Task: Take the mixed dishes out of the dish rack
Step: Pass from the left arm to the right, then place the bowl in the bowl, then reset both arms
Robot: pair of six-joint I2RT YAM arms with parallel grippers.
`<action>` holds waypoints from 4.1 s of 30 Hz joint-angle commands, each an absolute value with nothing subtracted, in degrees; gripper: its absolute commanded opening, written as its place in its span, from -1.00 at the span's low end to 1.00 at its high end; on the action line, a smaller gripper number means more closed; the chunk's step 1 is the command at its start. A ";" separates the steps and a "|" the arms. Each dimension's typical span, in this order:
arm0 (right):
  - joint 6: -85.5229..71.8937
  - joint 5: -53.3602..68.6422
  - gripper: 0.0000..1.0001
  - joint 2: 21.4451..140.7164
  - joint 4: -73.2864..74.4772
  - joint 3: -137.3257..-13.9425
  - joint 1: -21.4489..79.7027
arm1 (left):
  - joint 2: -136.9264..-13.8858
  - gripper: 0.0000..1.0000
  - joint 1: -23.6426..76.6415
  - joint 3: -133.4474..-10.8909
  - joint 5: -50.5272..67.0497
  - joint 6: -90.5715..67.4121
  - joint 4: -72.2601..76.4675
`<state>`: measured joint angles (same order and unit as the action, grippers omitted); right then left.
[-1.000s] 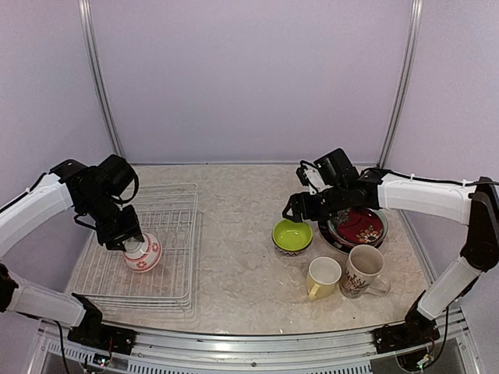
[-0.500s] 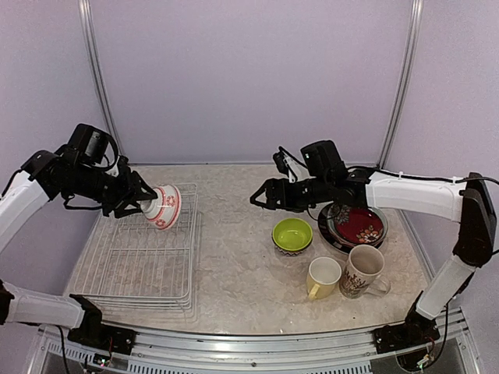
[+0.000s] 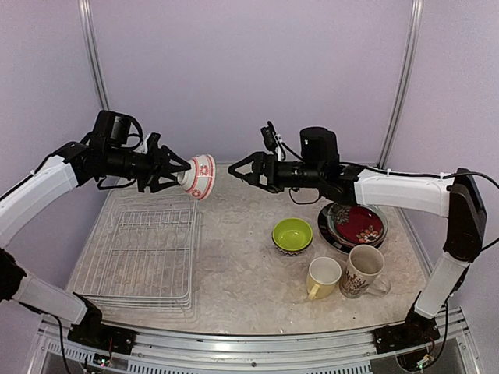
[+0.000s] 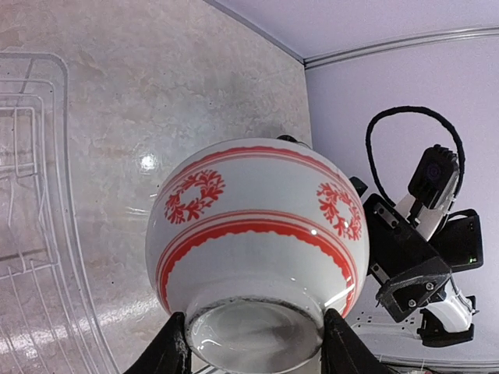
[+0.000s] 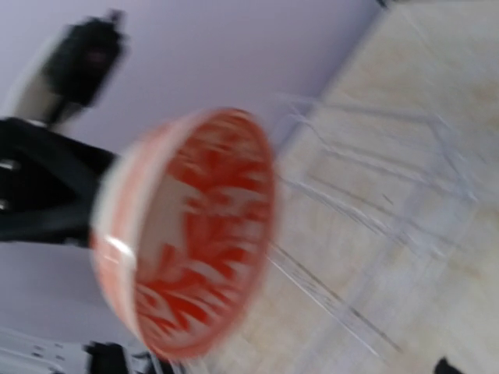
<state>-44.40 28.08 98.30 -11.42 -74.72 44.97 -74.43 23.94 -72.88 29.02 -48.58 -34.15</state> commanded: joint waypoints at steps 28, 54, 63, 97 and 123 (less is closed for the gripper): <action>-58.87 33.68 -1.00 94.56 -43.06 -61.87 43.32 | -86.96 -0.42 33.57 -81.71 36.07 -47.95 -19.26; -27.82 -1.64 -1.00 96.54 34.23 -80.44 43.70 | -74.08 0.98 23.65 -68.89 34.51 -44.52 -18.54; -25.85 -12.74 -1.00 105.74 47.77 -89.56 49.00 | -75.75 0.98 23.75 -69.09 35.75 -45.35 -17.65; -24.46 -15.89 0.34 98.02 41.06 -87.16 51.00 | -74.94 0.98 23.34 -68.65 34.03 -44.87 -20.57; -3.61 -27.16 1.00 45.42 9.81 -68.07 50.85 | -52.31 0.98 20.88 -79.45 9.63 -22.95 -28.92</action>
<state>-8.95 -29.06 49.30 17.37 -70.13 50.52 -56.64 21.28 -78.41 15.20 -28.88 -30.59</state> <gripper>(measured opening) 0.997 0.990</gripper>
